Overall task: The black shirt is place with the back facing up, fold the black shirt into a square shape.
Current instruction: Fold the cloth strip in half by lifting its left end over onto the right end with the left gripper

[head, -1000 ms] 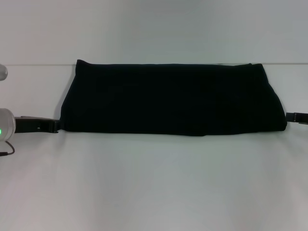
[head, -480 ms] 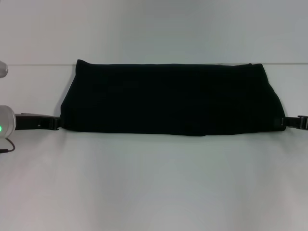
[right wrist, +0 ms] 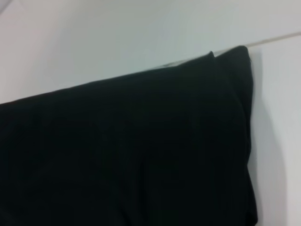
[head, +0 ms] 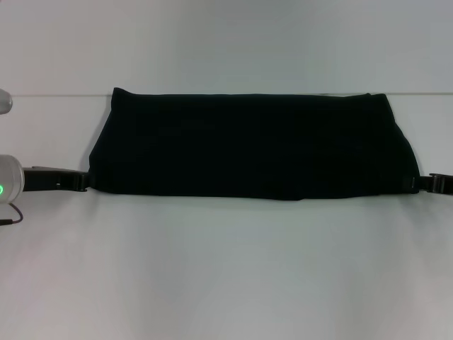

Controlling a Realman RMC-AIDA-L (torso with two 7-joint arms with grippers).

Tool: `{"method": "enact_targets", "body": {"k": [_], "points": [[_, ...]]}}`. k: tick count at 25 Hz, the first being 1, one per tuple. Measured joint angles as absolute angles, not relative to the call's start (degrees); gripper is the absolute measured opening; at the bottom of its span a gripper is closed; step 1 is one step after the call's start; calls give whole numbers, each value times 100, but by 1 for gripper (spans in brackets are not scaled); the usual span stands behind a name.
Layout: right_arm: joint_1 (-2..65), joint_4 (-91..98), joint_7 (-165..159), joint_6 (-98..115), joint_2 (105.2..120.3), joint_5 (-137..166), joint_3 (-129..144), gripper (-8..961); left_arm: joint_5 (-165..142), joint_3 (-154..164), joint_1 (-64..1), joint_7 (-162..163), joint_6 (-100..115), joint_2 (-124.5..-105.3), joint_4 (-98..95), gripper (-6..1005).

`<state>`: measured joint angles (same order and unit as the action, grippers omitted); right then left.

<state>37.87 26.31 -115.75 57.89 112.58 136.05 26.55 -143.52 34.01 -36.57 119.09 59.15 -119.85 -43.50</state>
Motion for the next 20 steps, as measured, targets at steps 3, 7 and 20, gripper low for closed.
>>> {"method": "enact_targets", "body": {"k": [3, 7, 20], "points": [[3809, 2575, -11533, 5679, 11280, 13605, 2673, 439, -14352, 3401, -3657, 11909, 5915, -11987, -4350, 5], [3813, 2571, -11439, 5656, 11290, 13582, 2669, 317, -14352, 3401, -3657, 11908, 5915, -11988, -4350, 5], [3662, 2657, -11262, 5829, 11234, 13552, 2528, 9, -14379, 3384, -3611, 11914, 5982, -11970, -4508, 4]]}}
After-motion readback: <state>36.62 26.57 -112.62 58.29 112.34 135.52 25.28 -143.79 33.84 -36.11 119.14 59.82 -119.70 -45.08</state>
